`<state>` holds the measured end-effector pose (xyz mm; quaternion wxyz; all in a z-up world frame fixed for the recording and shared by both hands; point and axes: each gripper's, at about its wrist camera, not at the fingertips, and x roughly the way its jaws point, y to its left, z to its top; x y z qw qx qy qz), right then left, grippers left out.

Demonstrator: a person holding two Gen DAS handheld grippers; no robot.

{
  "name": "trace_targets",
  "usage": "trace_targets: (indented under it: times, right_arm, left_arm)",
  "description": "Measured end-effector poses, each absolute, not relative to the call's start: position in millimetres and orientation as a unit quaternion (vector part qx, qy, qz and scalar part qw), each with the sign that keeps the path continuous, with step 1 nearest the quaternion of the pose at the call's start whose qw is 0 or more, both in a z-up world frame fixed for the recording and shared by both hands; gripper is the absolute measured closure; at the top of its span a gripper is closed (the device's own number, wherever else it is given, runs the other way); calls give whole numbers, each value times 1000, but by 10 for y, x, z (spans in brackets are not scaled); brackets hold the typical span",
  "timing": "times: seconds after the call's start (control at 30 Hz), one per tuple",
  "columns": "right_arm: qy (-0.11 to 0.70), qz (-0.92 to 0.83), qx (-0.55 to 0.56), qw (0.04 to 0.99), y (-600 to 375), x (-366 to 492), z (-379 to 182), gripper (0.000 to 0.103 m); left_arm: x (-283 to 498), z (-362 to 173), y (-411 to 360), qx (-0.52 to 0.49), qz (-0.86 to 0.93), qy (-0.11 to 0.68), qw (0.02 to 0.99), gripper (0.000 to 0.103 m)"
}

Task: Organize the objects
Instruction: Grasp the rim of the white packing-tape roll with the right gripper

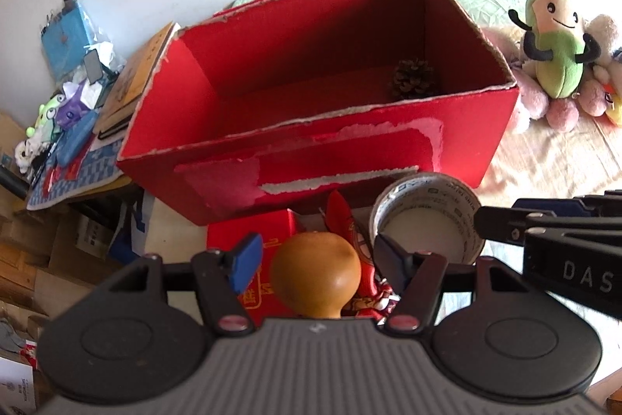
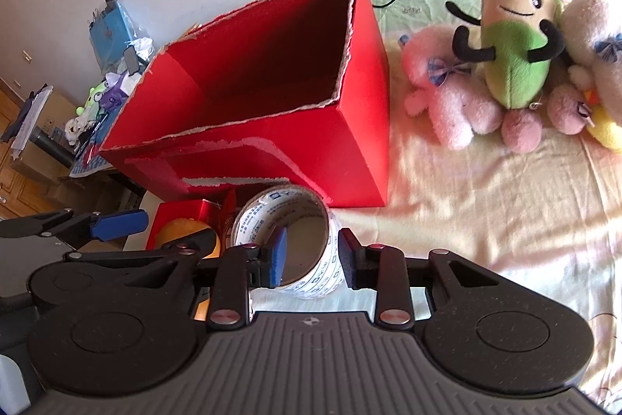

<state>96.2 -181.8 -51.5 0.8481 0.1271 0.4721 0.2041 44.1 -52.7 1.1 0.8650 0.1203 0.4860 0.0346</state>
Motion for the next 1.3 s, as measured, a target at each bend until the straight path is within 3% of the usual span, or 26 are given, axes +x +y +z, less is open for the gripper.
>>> trace_targets:
  times: [0.53,0.9,1.07,1.3]
  right_arm:
    - [506,196,130,830,-1714,1133,-764,76]
    - [519,186,150,821,-1768,1200,-919,80]
    - [507,178,144,831,-1841,1148,-872,90]
    - [487,157,141,848,-2046,1044,-821,91]
  left_arm:
    - [553,-67,-494,119,19,493,862,48]
    - [638,-85,-513,122,-24,476,871,47]
    - [676,-89,-508,123,-40,473,871,47]
    - [674,-66,-647,129,-85,467,870,46]
